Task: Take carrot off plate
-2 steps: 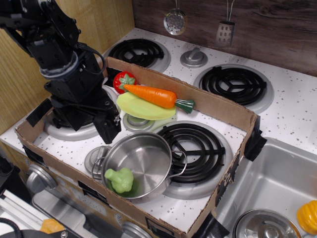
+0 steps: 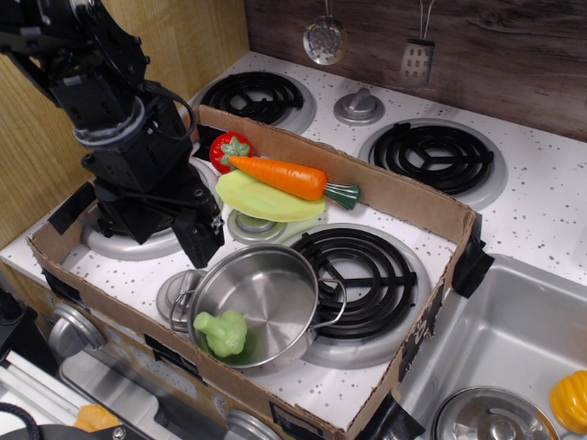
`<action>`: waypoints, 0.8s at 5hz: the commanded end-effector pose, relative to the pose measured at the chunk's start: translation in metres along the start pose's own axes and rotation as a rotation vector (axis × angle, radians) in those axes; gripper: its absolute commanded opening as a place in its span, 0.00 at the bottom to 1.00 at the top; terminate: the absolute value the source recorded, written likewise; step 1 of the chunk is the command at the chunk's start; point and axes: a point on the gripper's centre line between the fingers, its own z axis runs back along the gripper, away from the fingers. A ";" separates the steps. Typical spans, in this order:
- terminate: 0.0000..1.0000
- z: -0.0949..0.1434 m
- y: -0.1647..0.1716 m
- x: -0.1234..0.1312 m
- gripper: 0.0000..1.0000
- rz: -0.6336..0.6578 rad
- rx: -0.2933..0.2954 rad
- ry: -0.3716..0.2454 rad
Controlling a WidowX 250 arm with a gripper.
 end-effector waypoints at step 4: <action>0.00 0.000 0.022 0.097 1.00 0.880 0.087 0.035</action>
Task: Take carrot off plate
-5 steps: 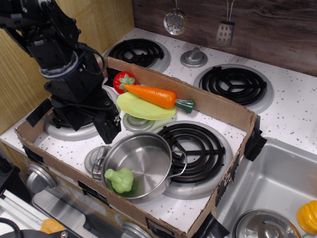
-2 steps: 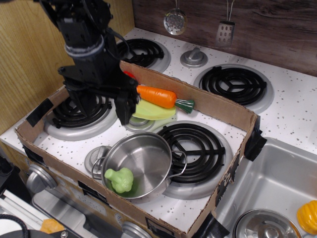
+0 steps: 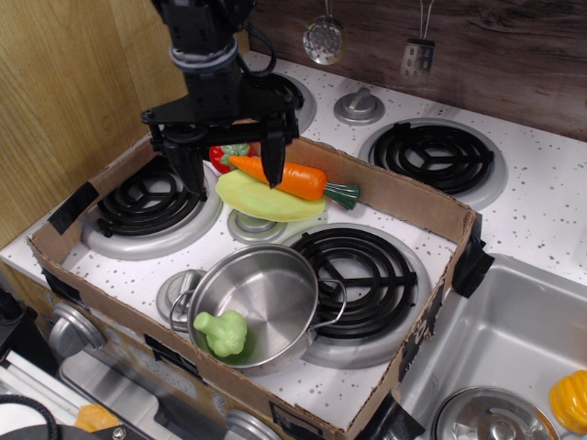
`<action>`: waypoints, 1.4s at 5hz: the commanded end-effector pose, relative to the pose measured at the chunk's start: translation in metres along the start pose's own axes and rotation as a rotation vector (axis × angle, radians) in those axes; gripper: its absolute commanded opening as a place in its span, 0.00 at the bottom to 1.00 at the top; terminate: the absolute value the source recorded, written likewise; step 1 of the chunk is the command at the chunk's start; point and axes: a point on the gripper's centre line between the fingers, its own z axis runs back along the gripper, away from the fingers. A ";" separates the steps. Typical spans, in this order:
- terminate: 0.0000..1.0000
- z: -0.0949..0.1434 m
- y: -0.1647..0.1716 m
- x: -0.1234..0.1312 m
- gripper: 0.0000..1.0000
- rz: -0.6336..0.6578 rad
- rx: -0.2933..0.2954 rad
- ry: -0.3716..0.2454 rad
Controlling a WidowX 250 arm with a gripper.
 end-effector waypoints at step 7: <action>0.00 -0.050 -0.017 0.061 1.00 0.674 -0.028 0.052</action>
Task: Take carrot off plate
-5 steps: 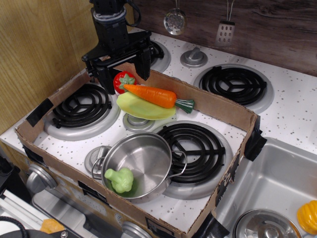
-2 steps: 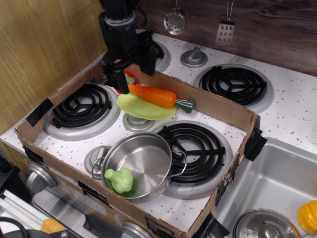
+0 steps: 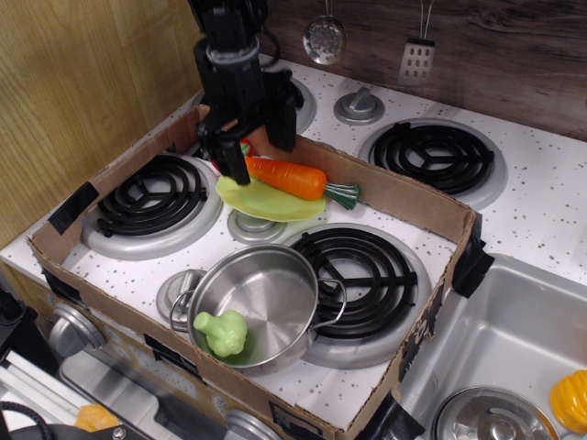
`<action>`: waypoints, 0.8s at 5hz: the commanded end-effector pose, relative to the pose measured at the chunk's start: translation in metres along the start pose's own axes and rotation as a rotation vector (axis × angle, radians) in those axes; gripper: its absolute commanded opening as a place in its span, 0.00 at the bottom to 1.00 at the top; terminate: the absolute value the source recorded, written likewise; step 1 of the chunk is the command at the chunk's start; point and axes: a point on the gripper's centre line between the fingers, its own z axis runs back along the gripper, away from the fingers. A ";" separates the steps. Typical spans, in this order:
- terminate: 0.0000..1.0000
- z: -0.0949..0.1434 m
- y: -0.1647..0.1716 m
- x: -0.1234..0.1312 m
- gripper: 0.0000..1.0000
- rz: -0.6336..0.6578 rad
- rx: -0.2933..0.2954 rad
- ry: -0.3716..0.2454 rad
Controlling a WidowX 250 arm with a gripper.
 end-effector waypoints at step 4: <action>0.00 -0.012 0.001 -0.001 1.00 0.040 -0.005 -0.051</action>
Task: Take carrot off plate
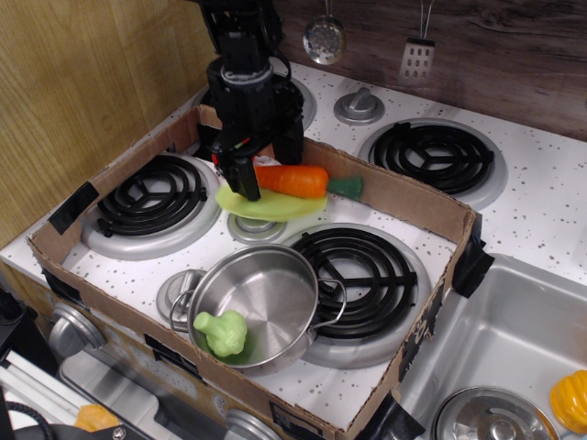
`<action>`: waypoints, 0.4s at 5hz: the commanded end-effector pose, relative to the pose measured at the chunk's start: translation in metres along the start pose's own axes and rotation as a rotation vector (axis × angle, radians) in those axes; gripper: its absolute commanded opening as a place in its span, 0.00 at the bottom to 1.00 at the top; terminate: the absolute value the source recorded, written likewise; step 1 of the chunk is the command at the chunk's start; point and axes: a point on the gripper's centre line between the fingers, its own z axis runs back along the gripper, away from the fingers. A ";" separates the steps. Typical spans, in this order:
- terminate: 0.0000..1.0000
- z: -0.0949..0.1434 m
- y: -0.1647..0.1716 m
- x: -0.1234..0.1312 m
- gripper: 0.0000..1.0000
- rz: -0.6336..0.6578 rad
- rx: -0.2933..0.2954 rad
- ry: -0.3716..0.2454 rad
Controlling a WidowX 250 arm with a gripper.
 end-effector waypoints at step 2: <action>0.00 0.002 0.007 0.000 1.00 -0.010 -0.013 -0.031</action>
